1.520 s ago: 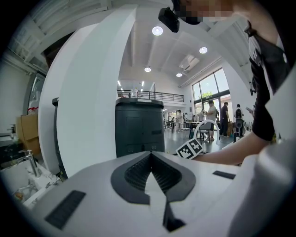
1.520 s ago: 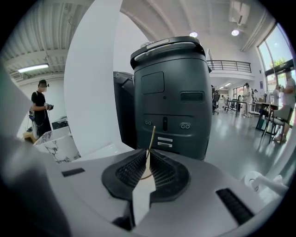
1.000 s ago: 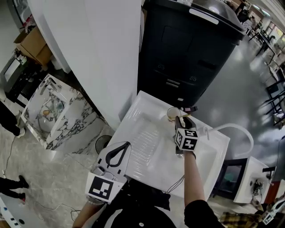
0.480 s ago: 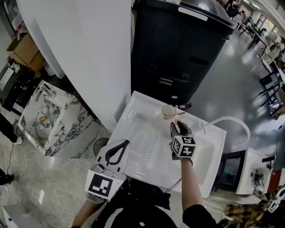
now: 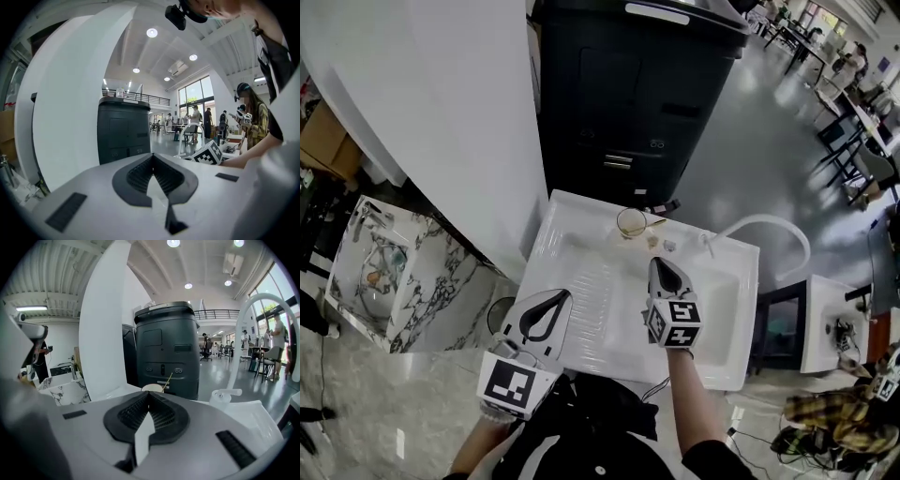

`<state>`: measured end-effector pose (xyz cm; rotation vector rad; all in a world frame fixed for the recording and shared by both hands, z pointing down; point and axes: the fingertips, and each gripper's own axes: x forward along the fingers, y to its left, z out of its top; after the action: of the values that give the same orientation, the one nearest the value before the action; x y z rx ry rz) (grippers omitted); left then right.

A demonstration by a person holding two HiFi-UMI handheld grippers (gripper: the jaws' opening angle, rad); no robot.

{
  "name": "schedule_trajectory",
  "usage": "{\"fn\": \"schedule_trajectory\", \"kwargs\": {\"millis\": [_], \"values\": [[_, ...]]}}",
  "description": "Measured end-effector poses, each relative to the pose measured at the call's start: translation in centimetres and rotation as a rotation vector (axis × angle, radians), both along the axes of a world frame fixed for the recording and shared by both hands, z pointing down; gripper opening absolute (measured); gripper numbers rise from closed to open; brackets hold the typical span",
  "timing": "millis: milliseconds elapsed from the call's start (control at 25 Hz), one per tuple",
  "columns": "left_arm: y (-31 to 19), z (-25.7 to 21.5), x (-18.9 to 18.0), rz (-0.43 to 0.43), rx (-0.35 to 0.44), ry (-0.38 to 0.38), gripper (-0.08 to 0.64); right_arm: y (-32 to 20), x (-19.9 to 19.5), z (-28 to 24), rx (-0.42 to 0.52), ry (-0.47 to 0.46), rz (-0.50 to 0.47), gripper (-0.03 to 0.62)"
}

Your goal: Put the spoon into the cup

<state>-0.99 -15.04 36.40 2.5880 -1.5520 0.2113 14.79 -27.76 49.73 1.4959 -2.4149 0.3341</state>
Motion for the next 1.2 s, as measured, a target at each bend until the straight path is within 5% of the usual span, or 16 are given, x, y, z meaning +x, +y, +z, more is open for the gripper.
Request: {"fn": "schedule_trajectory", "kwargs": {"millis": [1200], "values": [[0.2, -0.5, 2.0, 0.188, 0.049, -0.005, 0.000, 11.2, 1.1, -9.7, 0.191, -0.006, 0.093, 0.002]]}}
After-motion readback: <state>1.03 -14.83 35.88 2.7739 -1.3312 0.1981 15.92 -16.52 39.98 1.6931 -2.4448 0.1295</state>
